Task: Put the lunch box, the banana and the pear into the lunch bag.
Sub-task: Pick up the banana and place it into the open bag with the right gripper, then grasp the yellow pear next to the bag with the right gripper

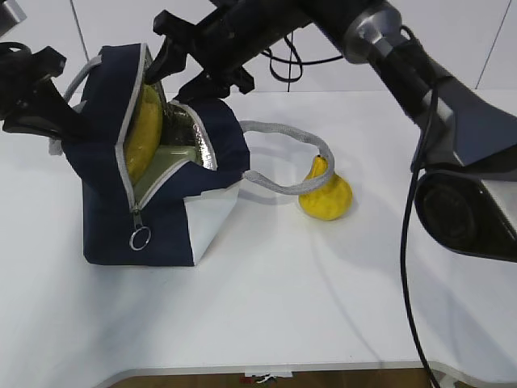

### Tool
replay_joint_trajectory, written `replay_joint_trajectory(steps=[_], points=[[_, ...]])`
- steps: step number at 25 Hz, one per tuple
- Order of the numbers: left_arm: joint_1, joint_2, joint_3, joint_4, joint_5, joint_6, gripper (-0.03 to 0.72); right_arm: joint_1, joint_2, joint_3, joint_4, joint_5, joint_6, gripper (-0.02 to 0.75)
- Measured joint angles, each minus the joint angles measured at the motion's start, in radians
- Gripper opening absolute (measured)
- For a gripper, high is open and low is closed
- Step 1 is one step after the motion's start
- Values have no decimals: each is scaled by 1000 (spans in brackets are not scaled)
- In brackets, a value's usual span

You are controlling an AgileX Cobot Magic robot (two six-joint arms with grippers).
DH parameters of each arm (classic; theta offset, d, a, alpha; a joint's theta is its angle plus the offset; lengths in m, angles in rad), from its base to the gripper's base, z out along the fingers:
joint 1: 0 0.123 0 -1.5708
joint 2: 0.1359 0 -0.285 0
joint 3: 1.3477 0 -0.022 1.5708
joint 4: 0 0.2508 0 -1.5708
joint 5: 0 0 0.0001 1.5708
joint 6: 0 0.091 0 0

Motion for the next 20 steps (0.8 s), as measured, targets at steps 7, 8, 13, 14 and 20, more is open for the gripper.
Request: replay_joint_trajectory(steps=[7, 8, 13, 14, 20], points=[[0, 0, 0, 6, 12, 0, -7, -2, -127, -3, -215, 4, -55, 470], [0, 0, 0, 7, 14, 0, -7, -2, -141, -3, -266, 4, -61, 470], [0, 0, 0, 8, 20, 0, -7, -2, -194, -5, -543, 10, -109, 470], [0, 0, 0, 8, 22, 0, -7, -2, -198, -5, -592, 10, -118, 470], [0, 0, 0, 8, 36, 0, -7, -2, -200, -5, -836, 14, -127, 470]])
